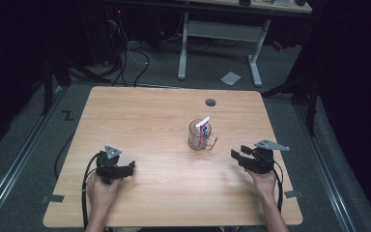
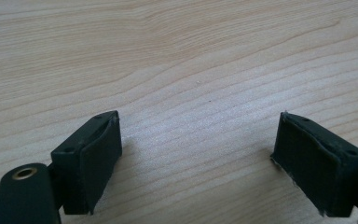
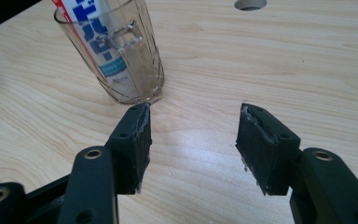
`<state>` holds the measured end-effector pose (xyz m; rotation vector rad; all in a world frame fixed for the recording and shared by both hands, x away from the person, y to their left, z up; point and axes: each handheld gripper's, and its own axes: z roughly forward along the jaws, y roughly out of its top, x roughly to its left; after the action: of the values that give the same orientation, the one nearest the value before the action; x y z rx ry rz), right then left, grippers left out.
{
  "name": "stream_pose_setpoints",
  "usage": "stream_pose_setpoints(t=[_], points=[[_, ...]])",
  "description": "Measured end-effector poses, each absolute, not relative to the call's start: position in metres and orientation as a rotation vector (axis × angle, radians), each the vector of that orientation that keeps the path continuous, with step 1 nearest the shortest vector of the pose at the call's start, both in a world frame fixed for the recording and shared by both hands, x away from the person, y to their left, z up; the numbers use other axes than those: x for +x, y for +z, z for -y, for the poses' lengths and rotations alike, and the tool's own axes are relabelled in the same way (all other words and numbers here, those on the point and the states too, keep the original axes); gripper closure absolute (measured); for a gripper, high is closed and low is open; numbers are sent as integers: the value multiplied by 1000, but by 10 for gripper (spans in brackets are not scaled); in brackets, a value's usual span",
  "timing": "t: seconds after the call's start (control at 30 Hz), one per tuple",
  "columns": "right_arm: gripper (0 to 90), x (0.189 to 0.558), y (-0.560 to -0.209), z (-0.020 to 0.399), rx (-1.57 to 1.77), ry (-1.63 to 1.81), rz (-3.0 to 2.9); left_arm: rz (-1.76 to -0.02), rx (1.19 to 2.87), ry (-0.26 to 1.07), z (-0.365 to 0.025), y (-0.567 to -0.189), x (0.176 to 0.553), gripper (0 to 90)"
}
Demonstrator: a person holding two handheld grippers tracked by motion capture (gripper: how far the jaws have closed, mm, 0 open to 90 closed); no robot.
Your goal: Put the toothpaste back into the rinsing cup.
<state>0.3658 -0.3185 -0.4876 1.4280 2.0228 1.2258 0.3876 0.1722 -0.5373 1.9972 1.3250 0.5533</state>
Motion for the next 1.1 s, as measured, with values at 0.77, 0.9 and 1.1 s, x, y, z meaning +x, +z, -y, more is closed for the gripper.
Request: stream_pose_setpoints(t=[0.77, 0.9, 1.1], points=[[478, 383, -513, 304, 1434, 1107, -2076, -1326, 1997, 554, -172, -537, 388, 153], [477, 385, -518, 302, 1438, 1079, -2079, -1326, 1998, 553, -172, -537, 388, 153], [477, 389, -522, 301, 1447, 1044, -2083, -1326, 1997, 553, -172, -537, 388, 153]])
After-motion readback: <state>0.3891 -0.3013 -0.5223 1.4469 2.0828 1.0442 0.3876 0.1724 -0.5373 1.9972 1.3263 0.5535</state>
